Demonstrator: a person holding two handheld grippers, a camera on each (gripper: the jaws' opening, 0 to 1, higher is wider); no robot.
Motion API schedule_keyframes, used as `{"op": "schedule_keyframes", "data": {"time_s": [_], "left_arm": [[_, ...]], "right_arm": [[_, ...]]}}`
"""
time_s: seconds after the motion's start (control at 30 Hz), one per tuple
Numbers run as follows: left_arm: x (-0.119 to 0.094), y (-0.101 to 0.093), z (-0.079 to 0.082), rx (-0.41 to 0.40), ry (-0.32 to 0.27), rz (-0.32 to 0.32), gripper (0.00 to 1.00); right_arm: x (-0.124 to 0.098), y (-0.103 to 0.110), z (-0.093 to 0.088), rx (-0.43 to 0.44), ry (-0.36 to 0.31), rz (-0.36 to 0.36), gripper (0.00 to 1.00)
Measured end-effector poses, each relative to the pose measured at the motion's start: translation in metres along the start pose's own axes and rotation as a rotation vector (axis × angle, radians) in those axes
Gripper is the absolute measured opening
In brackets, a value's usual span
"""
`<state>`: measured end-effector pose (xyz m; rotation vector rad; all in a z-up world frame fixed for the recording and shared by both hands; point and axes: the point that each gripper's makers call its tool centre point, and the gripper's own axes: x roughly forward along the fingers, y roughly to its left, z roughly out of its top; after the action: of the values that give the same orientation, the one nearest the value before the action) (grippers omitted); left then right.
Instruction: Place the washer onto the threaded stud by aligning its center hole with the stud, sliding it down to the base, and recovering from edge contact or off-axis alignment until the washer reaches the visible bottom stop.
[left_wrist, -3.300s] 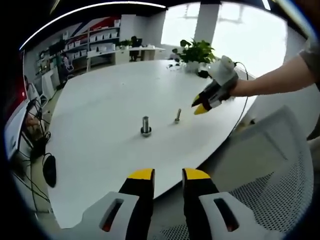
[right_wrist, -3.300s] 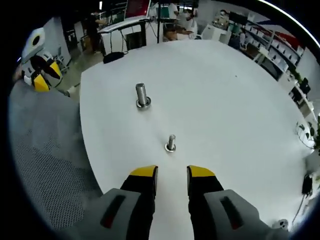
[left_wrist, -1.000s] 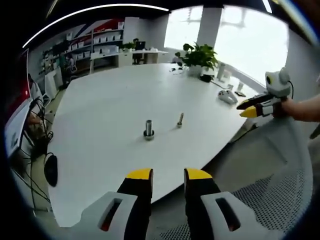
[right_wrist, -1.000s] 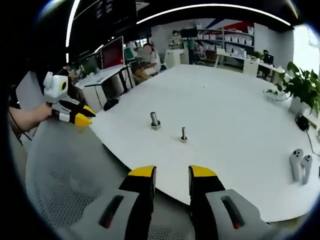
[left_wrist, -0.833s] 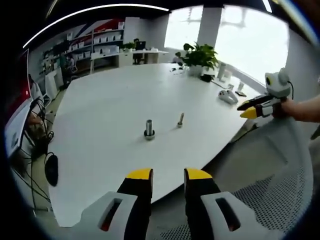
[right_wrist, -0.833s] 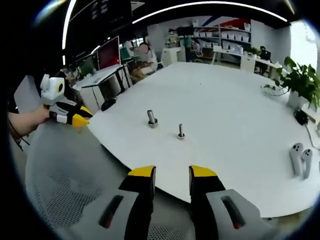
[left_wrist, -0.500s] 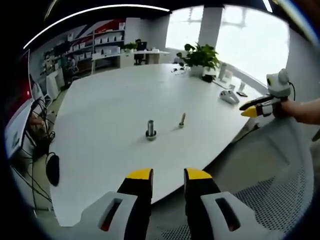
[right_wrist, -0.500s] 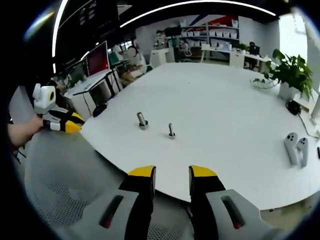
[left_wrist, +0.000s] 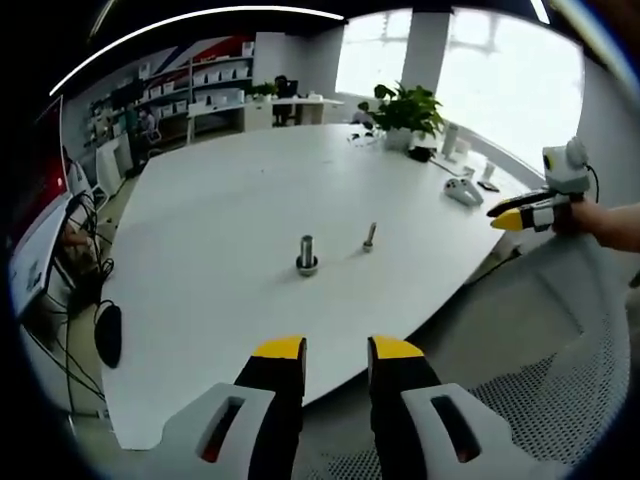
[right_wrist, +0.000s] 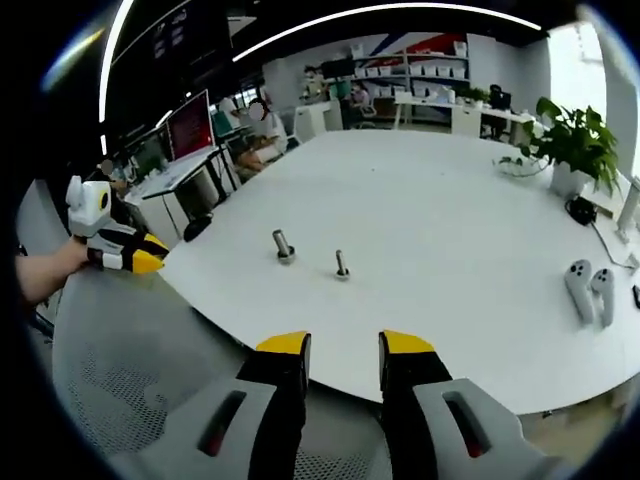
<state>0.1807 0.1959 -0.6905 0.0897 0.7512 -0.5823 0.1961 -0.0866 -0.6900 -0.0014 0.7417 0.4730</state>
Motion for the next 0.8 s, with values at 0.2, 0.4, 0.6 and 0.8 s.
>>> {"op": "schedule_keyframes", "data": {"time_s": [0.2,0.4,0.6,0.8], "left_arm": [[0.0012,-0.0028,-0.0008,-0.006,0.006,-0.012,0.22],[0.0016,-0.0033,-0.0013,-0.011,0.009,-0.016,0.22],[0.0034,-0.0032,-0.0051,-0.016,0.03,-0.021,0.21],[0.0026,-0.0009,-0.0026,-0.027,0.017,-0.012,0.21]], "right_arm": [[0.0006,-0.0004,-0.0034,-0.002,0.015,0.0,0.28],[0.0,-0.0016,-0.003,0.017,0.005,-0.006,0.28],[-0.0021,-0.0054,0.0014,0.016,-0.02,-0.026,0.27],[0.0004,-0.003,-0.0004,0.022,-0.008,-0.008,0.27]]}}
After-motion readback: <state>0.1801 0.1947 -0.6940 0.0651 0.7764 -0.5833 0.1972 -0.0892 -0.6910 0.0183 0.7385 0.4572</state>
